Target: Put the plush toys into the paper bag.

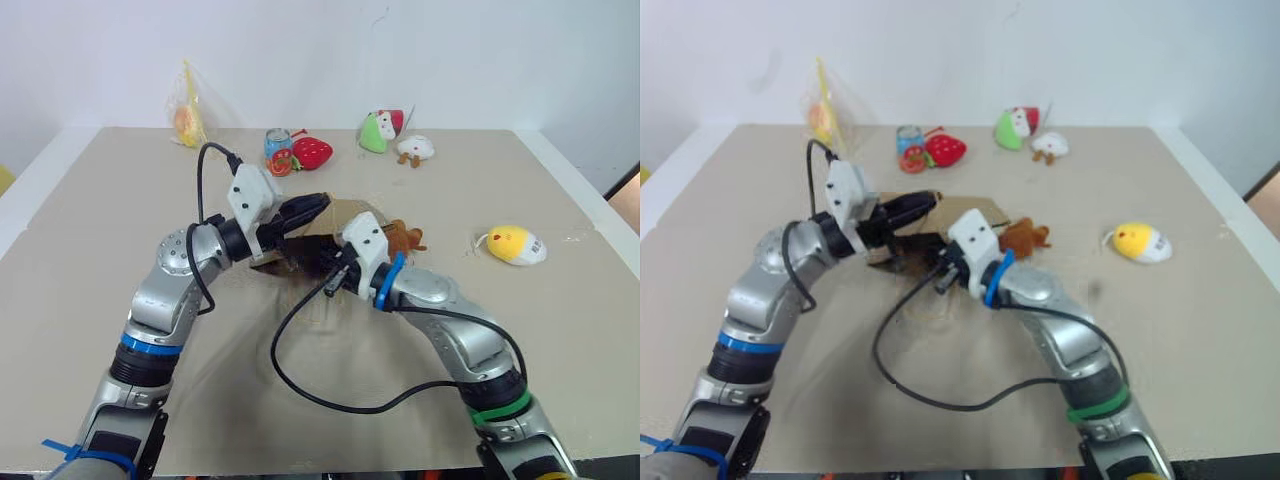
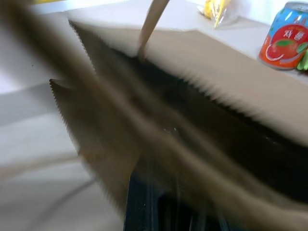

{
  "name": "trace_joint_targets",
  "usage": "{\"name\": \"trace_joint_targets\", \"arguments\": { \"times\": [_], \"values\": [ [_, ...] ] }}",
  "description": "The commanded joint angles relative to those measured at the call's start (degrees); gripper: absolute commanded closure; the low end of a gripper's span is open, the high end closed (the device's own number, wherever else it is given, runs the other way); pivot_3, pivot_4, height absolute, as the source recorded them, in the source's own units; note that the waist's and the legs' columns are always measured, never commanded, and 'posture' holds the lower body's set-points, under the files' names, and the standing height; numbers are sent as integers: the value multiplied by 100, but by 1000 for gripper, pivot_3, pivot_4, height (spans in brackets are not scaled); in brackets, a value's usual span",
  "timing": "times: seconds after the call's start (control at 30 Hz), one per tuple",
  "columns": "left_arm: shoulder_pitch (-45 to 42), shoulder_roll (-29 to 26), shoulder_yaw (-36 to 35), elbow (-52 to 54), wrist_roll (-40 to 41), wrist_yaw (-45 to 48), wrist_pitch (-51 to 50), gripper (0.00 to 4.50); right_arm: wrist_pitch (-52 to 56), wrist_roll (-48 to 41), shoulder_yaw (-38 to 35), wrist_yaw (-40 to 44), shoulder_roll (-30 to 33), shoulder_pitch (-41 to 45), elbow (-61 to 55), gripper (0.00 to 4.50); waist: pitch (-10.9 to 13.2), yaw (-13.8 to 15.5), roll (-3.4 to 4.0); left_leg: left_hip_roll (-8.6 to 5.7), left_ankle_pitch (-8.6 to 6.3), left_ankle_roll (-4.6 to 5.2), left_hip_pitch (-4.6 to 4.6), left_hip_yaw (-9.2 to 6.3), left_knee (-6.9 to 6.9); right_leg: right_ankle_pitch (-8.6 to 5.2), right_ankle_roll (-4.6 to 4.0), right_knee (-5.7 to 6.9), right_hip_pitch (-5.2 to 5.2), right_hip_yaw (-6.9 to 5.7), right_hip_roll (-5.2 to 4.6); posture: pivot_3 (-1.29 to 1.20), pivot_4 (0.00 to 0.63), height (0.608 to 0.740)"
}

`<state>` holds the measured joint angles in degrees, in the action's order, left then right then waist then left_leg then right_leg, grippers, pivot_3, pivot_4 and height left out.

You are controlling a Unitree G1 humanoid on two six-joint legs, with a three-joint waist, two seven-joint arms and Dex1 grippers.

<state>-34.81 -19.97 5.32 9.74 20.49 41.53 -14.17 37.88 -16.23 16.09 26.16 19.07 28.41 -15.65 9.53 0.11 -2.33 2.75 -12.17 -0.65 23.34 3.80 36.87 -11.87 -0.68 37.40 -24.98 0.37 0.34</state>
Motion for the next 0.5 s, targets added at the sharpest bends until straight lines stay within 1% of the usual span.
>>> {"name": "trace_joint_targets", "arguments": {
  "times": [0.03,0.27,0.5],
  "values": [
    [-258,82,-239,68,-62,-320,46,4500,-282,421,228,-100,-149,180,309,4474,0,-2,0,0,0,0,1,1,0,1,0,0,-1,0,0,0,150,740],
    [-567,142,-405,-84,-73,-653,-16,4500,-570,997,528,-99,-158,142,907,4474,0,-7,0,-2,0,0,2,3,0,2,1,0,-2,3,-2,0,150,740],
    [-585,109,-452,-114,-96,-760,-17,4500,-866,1354,513,-178,-371,179,1304,4474,0,-16,0,1,0,0,2,5,-2,2,1,0,-5,6,2,0,150,740]
  ]
}}
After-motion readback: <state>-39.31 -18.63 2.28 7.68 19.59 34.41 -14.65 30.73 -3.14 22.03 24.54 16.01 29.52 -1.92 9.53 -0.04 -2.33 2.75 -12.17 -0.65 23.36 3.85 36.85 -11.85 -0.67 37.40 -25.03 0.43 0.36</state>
